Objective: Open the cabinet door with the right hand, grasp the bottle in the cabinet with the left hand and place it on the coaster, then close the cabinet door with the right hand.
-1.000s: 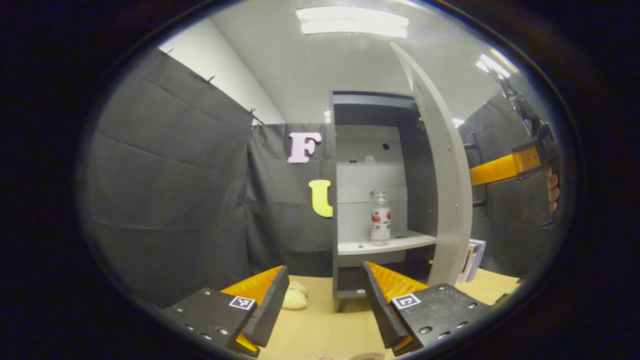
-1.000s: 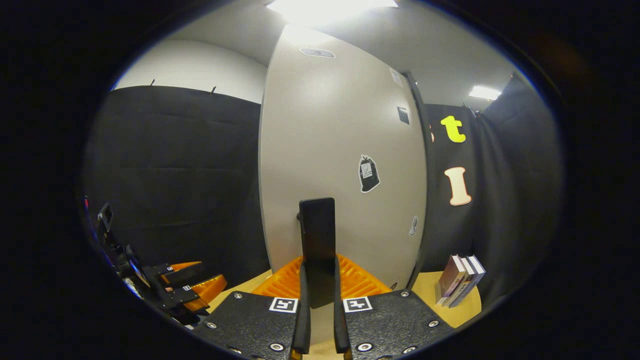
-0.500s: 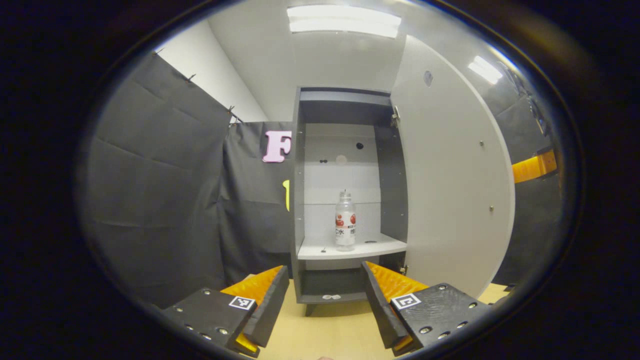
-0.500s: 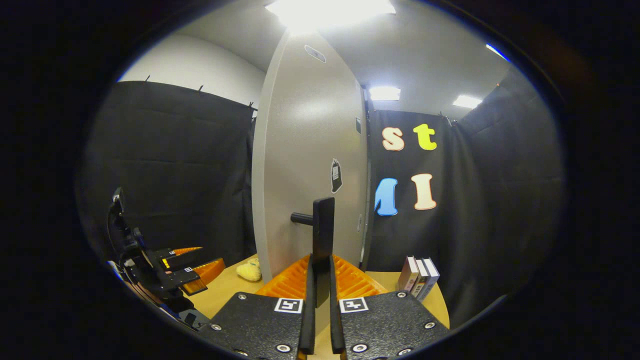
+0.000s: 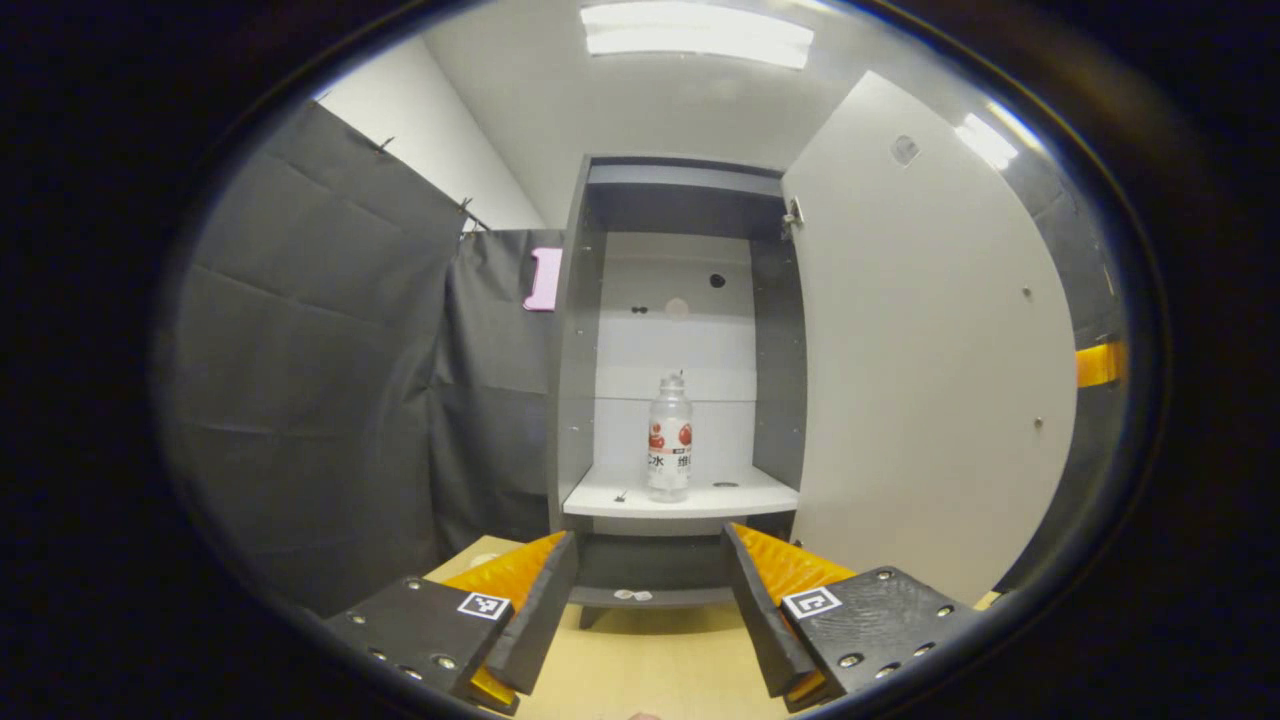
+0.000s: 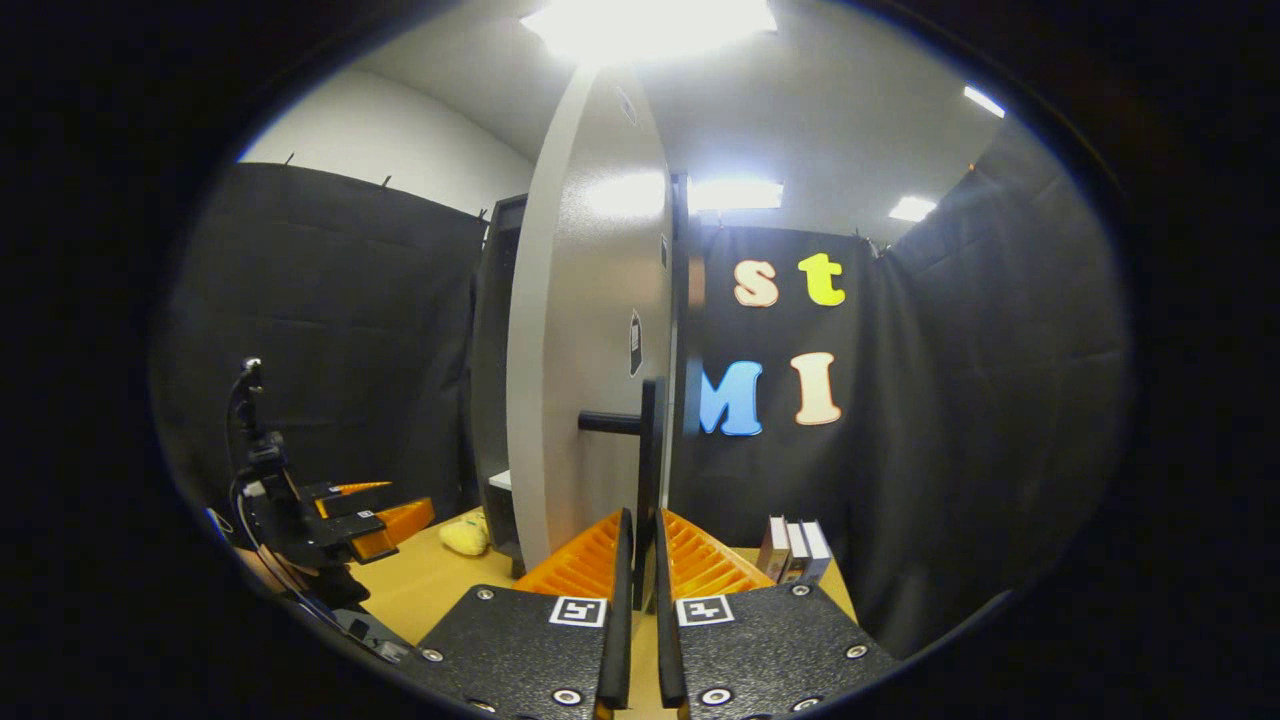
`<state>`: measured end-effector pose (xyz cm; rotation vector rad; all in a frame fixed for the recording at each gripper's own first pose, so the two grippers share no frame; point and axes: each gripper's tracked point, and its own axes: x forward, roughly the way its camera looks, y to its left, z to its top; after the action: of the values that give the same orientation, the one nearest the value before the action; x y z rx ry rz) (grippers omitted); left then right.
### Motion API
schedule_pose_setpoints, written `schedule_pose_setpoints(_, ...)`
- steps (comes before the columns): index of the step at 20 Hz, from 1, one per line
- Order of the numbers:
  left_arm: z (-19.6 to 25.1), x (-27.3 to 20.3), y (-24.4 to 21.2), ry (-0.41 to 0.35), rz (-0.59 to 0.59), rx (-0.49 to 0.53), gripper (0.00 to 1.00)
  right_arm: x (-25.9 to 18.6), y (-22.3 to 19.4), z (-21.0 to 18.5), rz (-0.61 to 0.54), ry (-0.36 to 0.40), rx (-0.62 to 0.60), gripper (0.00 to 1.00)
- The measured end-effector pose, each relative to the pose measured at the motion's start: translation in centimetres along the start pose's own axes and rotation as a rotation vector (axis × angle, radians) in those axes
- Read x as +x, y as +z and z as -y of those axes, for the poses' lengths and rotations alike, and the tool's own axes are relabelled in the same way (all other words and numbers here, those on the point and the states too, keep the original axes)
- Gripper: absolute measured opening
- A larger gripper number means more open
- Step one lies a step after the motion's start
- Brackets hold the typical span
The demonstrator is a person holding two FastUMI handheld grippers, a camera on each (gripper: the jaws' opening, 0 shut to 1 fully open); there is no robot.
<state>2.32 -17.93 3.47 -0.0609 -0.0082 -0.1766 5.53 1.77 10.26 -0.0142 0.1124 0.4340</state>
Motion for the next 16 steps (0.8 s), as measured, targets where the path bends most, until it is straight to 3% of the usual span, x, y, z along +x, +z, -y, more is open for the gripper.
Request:
schedule_pose_setpoints(2,1.0,2.0,0.5,-0.028,-0.001,0.009,0.88,-0.8,-0.5,0.1,0.019,0.019,0.002,0.11)
schedule_pose_setpoints(3,1.3,3.2,0.8,-0.04,-0.002,0.015,0.83,-1.5,-0.6,0.5,0.032,0.014,-0.01,0.12)
schedule_pose_setpoints(4,1.6,4.8,1.2,-0.055,-0.006,0.023,0.88,-2.2,-0.8,0.3,0.033,0.006,-0.019,0.13)
schedule_pose_setpoints(6,1.8,7.8,1.8,-0.071,0.002,0.025,0.86,-3.1,-1.8,1.2,0.039,-0.042,-0.025,0.37)
schedule_pose_setpoints(7,2.2,9.5,1.9,-0.082,0.008,0.017,0.83,-3.2,-2.1,2.2,0.05,-0.089,-0.034,0.75)
schedule_pose_setpoints(8,2.4,11.1,2.1,-0.095,0.014,0.012,0.83,-3.8,-2.3,3.2,0.057,-0.142,-0.045,0.92)
schedule_pose_setpoints(9,2.5,12.9,2.0,-0.107,0.015,0.013,0.83,-4.3,-2.5,4.0,0.06,-0.19,-0.053,0.97)
schedule_pose_setpoints(16,4.0,24.2,0.3,-0.192,0.009,0.066,0.83,-5.2,-3.1,7.4,0.057,-0.416,-0.011,0.97)
